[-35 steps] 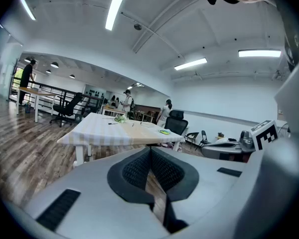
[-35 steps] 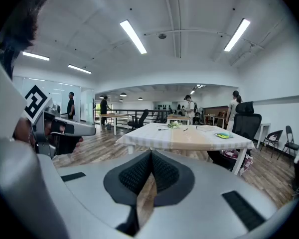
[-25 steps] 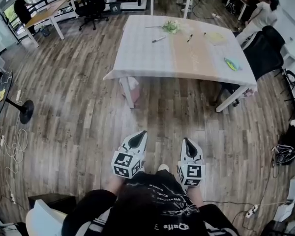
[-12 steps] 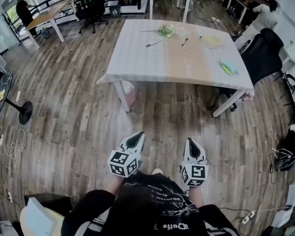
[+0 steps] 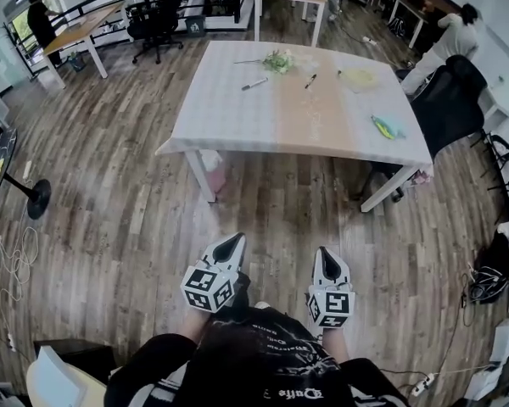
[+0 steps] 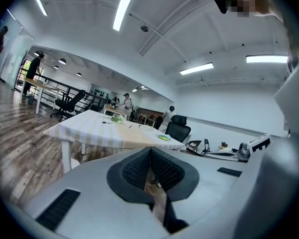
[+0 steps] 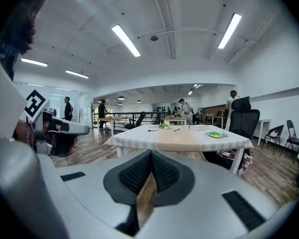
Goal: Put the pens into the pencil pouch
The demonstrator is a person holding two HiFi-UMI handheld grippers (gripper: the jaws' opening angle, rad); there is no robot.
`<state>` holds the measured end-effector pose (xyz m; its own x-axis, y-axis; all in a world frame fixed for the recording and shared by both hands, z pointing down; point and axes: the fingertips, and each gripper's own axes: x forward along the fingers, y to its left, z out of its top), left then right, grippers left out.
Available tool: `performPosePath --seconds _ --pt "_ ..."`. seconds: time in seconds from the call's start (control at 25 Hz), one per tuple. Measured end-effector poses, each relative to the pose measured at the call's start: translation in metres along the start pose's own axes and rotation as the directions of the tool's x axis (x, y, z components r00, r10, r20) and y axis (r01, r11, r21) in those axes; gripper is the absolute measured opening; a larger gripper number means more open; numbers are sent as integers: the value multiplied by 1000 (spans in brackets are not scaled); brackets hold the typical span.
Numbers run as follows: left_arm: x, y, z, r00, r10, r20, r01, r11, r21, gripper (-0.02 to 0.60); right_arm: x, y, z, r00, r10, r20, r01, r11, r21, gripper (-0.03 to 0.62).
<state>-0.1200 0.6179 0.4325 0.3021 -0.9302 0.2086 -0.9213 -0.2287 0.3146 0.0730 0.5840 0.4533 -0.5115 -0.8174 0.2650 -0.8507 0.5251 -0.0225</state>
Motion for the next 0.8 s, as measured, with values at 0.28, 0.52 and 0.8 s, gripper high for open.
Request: performPosePath --seconds 0.28,0.52,0.8 --pt "64 45 18 999 -4 -33 4 1000 21 21 64 -10 12 1000 -20 -5 21 1000 23 9" --pt "125 97 46 995 -70 -74 76 993 85 21 154 1 30 999 -20 -35 21 999 27 9" --pt "173 170 83 996 -71 -54 76 991 106 21 238 21 57 999 -29 -36 29 999 -13 9"
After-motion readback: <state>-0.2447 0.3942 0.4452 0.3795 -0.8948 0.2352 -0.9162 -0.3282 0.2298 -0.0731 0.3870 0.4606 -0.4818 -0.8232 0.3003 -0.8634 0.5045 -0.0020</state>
